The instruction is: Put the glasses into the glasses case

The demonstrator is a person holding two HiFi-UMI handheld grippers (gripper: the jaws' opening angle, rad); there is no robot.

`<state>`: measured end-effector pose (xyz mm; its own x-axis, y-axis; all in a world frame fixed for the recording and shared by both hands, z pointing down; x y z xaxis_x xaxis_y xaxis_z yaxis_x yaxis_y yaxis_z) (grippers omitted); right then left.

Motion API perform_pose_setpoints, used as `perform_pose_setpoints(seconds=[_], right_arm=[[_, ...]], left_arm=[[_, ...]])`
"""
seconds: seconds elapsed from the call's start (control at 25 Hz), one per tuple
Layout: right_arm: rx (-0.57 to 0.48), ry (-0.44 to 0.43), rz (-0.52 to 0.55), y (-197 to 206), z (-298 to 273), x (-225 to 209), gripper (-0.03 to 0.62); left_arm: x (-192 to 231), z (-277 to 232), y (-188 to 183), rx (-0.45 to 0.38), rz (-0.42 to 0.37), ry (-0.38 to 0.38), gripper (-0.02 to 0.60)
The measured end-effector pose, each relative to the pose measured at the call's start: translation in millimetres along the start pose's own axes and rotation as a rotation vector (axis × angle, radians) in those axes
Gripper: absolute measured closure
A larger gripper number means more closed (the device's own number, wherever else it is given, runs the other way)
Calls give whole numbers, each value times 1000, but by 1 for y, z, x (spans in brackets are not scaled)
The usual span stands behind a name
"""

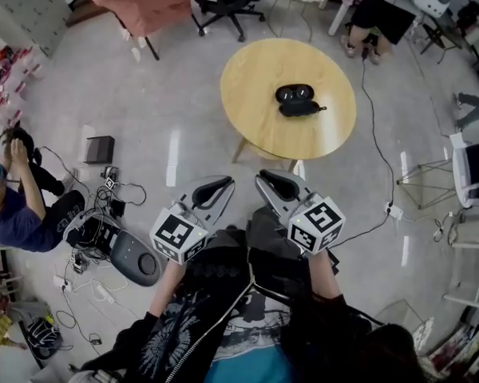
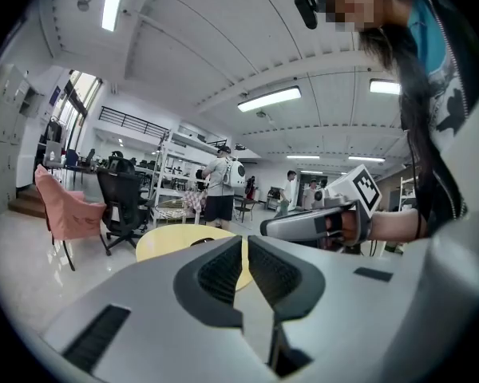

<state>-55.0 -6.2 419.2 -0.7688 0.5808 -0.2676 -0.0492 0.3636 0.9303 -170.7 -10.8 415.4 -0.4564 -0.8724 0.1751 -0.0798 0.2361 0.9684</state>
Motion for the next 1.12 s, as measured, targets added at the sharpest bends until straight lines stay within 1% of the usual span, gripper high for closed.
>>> perform_pose_setpoints(seconds=[0.16, 0.36, 0.48, 0.6, 0.84, 1.12], right_arm=[[26, -1, 23, 5, 4, 15, 530], [61, -11, 32, 7, 5, 13, 530], [55, -18, 38, 6, 13, 14, 530], [51, -27, 35, 9, 30, 14, 530], [48, -36, 39, 20, 79, 2, 533], [48, -71, 47, 36, 141, -12, 537]], left_arm=[[-9, 10, 1, -31, 16, 1, 552], [-13, 10, -5, -84, 52, -11, 554], [-19, 8, -6, -84, 46, -25, 553], [-29, 5, -5, -83, 56, -46, 552], [-73, -19, -4, -71, 52, -68, 552], [-140, -50, 6, -46, 52, -84, 552]])
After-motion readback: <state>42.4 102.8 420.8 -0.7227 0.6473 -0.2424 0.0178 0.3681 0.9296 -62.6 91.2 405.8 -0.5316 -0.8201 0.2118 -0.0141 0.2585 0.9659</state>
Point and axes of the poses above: the fingertips, and each gripper's own axes: z backward along the fingers, x to its left, y out of its underside, the point moved 4 cm from there along z, backward along the fingers, and after that the axes turned 5 degrees about y, right-handed, at the moved point
